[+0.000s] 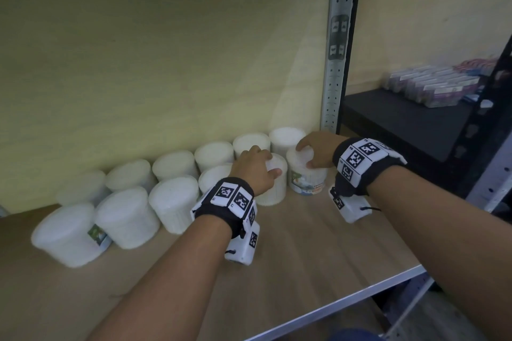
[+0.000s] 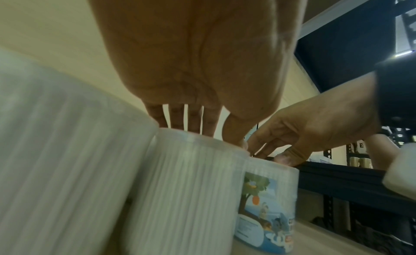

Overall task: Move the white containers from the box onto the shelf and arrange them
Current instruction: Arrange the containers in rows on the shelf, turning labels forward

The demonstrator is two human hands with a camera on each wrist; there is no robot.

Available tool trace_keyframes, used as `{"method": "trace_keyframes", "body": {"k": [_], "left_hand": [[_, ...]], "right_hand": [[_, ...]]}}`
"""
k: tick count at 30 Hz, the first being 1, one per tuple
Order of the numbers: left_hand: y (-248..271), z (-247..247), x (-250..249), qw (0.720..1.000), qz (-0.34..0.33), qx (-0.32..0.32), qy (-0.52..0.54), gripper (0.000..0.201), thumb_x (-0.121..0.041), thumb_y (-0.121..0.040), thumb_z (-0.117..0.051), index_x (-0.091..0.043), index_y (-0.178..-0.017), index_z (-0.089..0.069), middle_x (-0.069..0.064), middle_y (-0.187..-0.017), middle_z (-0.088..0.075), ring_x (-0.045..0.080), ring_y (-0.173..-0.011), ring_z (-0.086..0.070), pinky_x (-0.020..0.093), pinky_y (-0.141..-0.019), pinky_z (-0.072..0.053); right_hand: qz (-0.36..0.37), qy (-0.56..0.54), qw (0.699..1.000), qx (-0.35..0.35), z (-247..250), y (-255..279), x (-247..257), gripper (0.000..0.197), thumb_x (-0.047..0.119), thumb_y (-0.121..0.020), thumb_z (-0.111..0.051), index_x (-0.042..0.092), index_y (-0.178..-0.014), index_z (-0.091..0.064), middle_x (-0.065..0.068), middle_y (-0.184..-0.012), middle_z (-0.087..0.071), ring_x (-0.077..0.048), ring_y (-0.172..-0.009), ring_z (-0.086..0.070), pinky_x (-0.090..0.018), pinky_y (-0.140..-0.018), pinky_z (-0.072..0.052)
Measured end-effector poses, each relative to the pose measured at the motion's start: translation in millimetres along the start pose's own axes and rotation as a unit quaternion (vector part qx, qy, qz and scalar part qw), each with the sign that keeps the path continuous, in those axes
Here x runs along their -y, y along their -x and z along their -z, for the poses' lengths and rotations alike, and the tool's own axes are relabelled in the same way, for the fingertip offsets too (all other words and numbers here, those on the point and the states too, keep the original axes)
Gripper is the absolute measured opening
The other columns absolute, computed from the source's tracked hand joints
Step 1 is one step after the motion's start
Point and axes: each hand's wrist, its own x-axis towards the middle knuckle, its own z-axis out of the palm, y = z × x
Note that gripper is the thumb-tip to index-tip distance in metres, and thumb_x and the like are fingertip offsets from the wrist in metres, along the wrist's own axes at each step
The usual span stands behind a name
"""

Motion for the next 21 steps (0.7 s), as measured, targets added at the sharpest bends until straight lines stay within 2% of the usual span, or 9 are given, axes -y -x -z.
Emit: {"method": "trace_keyframes", "body": {"k": [11,17,21], "left_hand": [[-2.5,9.8,-4.3,0.998,-0.009,0.064,0.008,0.051,-0.031,-0.094,-0.055,-0.012,-0.14,-0.042,0.009,-0.141,-0.041,0.026,-0.13,-0.041,0.039,-0.109,-0.035],[-2.1,22.5,-7.9,0.992,-0.02,0.126,-0.011,0.051,-0.017,-0.096,-0.052,-0.017,-0.144,-0.035,0.002,-0.151,-0.034,0.023,-0.136,-0.039,0.034,-0.114,-0.031],[0.6,32.4,-9.6,0.985,-0.048,0.162,-0.033,0.058,0.001,-0.093,-0.045,-0.019,-0.146,-0.032,0.001,-0.153,-0.031,0.022,-0.139,-0.034,0.03,-0.112,-0.028]], "right_hand": [[0.012,-0.008,1.0,-0.013,-1.4,1.8,-6.0,0.054,0.026,-0.089,-0.064,0.021,-0.139,-0.046,-0.004,-0.147,-0.039,-0.024,-0.135,-0.039,-0.033,-0.111,-0.032],[0.014,-0.011,1.0,-0.014,-0.4,3.1,-5.3,0.054,0.025,-0.089,-0.064,0.02,-0.14,-0.047,-0.005,-0.147,-0.04,-0.024,-0.135,-0.041,-0.032,-0.111,-0.033],[0.013,-0.019,1.0,-0.018,-1.5,4.1,-5.4,0.053,0.024,-0.089,-0.064,0.02,-0.139,-0.048,-0.005,-0.147,-0.04,-0.024,-0.134,-0.042,-0.032,-0.11,-0.035]]}}
